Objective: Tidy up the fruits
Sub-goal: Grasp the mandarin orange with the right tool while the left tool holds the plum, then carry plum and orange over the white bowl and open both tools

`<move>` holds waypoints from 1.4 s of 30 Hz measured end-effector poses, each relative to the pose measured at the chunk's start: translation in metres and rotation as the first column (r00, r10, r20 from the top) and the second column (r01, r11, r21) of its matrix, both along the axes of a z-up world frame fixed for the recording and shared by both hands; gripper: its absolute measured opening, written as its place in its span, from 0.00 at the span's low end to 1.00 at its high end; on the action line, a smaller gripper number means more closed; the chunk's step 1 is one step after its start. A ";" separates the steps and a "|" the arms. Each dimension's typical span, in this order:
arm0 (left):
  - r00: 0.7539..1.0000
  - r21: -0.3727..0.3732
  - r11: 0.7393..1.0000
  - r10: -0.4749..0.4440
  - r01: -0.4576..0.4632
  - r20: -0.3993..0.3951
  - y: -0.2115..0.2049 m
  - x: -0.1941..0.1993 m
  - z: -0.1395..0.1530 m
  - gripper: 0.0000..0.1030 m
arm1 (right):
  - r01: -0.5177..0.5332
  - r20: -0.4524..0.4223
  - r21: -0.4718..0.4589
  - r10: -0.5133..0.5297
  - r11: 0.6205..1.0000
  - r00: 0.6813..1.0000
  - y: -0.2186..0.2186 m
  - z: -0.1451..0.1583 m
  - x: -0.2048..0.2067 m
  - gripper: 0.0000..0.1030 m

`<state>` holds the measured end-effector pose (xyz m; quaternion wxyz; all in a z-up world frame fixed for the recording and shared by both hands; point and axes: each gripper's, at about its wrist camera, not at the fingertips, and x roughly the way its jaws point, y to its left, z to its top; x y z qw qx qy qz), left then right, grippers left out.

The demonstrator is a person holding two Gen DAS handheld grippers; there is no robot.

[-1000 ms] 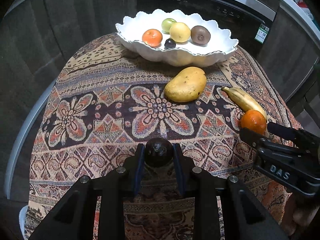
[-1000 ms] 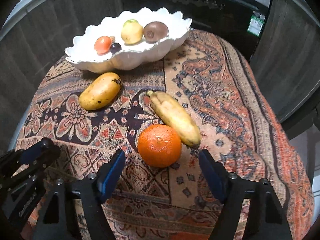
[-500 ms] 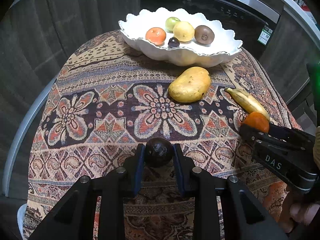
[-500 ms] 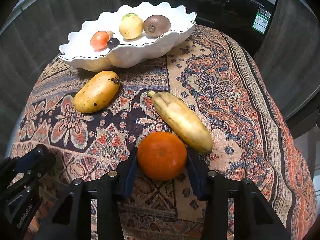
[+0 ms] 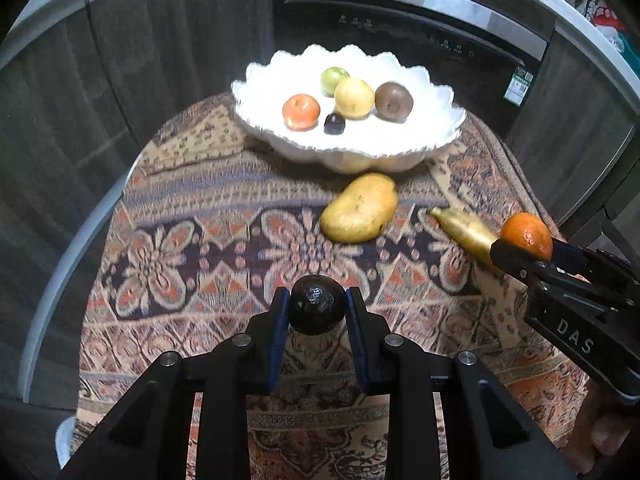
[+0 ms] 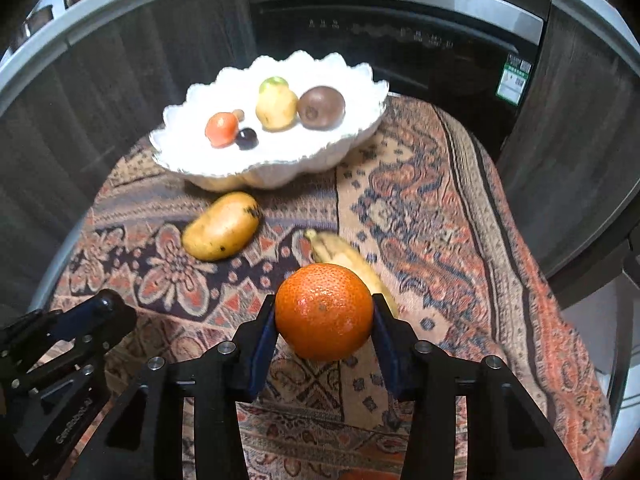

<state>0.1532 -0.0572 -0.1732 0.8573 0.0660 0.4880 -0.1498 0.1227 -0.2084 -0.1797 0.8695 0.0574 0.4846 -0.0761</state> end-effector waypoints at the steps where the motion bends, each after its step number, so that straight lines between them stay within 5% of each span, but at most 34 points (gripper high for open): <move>1: 1.000 -0.002 1.000 0.000 0.000 0.008 -0.002 0.003 0.006 0.27 | -0.002 0.008 -0.001 0.002 1.000 1.000 -0.001 0.004 0.001 0.44; 22: 0.997 -0.022 1.000 -0.012 0.014 0.078 -0.034 0.080 0.060 0.27 | -0.038 0.110 0.003 0.038 0.999 0.993 -0.024 0.063 0.063 0.44; 42: 0.999 -0.016 1.000 -0.005 0.006 0.032 -0.051 0.151 0.029 0.28 | -0.066 0.064 0.030 0.064 0.997 0.996 -0.033 0.038 0.131 0.44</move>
